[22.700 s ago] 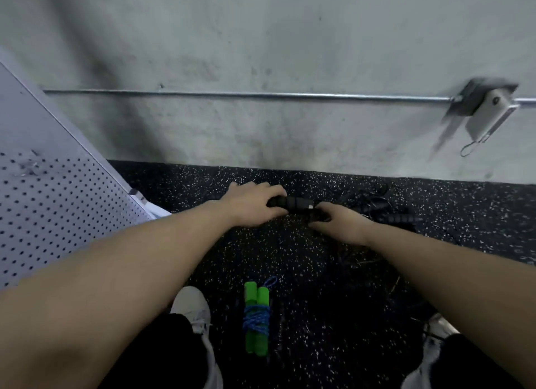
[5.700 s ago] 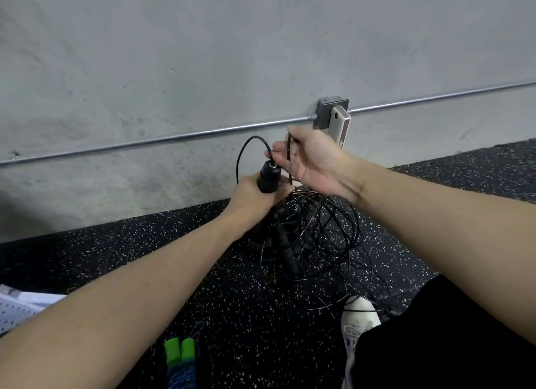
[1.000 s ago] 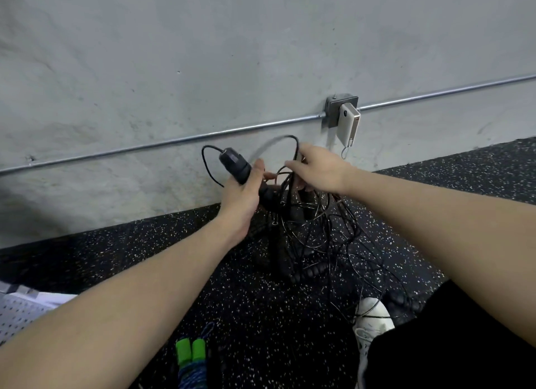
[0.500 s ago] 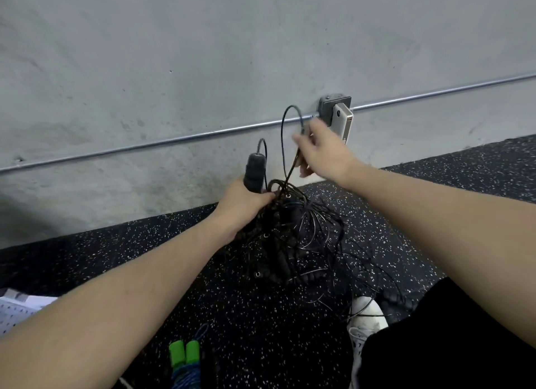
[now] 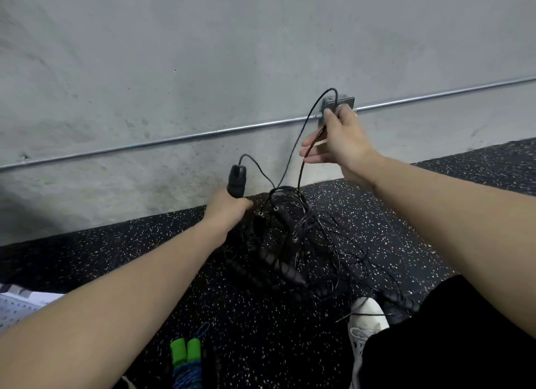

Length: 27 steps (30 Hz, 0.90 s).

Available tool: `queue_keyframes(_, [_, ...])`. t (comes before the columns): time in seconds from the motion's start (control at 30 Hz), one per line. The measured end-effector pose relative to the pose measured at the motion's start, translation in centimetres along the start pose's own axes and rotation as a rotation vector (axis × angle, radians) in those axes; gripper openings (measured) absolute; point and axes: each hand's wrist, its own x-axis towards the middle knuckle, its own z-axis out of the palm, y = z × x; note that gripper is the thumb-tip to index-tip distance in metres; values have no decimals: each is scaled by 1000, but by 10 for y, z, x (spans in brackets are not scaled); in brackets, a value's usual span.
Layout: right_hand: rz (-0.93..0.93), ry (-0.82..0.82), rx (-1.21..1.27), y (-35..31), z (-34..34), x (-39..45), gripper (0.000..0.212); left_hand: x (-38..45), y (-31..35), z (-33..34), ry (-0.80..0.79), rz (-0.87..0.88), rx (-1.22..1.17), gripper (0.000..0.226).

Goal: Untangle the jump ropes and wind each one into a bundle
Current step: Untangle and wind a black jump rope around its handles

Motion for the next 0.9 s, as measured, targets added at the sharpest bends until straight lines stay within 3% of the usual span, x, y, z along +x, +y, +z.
queue_keyframes(0.07, [22,-75,15,-3,7,-5,17,-5,10,3,-20,168,-51,16])
queue_keyframes(0.17, [-2,-171,98,-13,20,-11,17,-12,25,11,-225,313,-108,29])
queue_keyframes(0.23, [-39,-201,169,-22,26,-14,17,-12,22,19,-280,348,-18,27])
queue_keyframes(0.4, [-68,-138,265,-28,20,-12,18,-9,14,17,-200,339,30,11])
queue_keyframes(0.5, [72,-147,237,-22,11,-3,33,-12,18,13,-210,327,-42,11])
queue_keyframes(0.57, [192,-222,100,-8,5,-2,45,-14,22,15,-193,317,-133,8])
queue_keyframes(0.63, [251,-391,-218,8,2,-9,41,-17,29,14,-147,316,-203,9])
queue_keyframes(0.73, [115,-782,-861,21,0,-22,16,-22,42,13,-185,259,-445,11])
queue_keyframes(0.77, [64,-837,-964,24,2,-25,13,-24,46,13,-206,233,-507,11])
queue_keyframes(0.9, [-49,-673,-1021,27,10,-23,27,-19,47,7,-195,224,-587,11])
